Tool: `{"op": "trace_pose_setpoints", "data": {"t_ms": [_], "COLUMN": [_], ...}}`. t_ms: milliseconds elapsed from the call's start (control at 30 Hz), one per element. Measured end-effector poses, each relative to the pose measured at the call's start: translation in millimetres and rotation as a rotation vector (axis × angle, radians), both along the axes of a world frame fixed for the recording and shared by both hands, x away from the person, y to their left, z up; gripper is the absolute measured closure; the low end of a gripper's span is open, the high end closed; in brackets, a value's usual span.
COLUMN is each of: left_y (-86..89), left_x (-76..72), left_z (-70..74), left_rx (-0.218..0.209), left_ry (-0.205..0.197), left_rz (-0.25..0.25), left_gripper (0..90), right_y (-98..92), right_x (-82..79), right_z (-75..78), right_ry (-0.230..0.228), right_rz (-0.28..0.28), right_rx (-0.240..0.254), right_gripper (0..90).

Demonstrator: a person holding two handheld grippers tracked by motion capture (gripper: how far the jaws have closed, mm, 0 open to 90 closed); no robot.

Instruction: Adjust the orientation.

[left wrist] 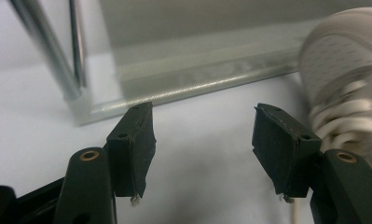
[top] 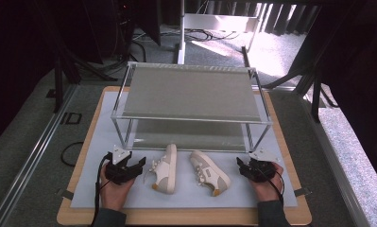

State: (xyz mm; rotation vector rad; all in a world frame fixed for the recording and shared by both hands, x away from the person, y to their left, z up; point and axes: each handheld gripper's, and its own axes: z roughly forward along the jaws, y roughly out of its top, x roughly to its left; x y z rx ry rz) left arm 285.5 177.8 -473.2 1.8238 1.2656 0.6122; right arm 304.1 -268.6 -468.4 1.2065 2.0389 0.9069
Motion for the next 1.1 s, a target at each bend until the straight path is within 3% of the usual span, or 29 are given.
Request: {"op": "trace_pose_setpoints", "data": {"t_ms": [133, 333, 567, 700, 867, 1100], "left_y": [-0.5, -2.5, -1.9, -2.6, -6.1, -16.9], "left_x": [-1.9, -9.1, -18.1, -24.4, -31.2, -32.8], "left_z": [2.3, 7.8, 16.4, 21.9, 28.4, 28.8], "left_rx": [-0.039, -0.025, -0.055, -0.051, -0.062, -0.055], "left_ry": [0.030, 0.007, -0.025, -0.045, -0.062, -0.046], "left_rz": [-0.009, -0.047, -0.073, -0.086, -0.148, -0.230], "left_gripper": [42.5, 42.5, 42.0, 41.3, 42.2, 44.4], "right_y": [-1.6, -2.7, -4.7, -5.2, -6.0, -4.6], "right_x": [-3.3, -7.9, -9.2, -10.0, -12.5, -17.2], "right_z": [0.4, 2.8, 2.8, 2.8, 4.9, 10.3], "right_ry": [-0.002, -0.004, 0.003, 0.003, -0.010, -0.029], "right_rz": [0.001, 0.006, -0.001, -0.008, -0.011, -0.005], "right_rx": [0.004, 0.011, 0.017, 0.014, 0.014, 0.019], "right_gripper": [43.4, 43.3, 42.9, 42.4, 41.6, 41.2]}}
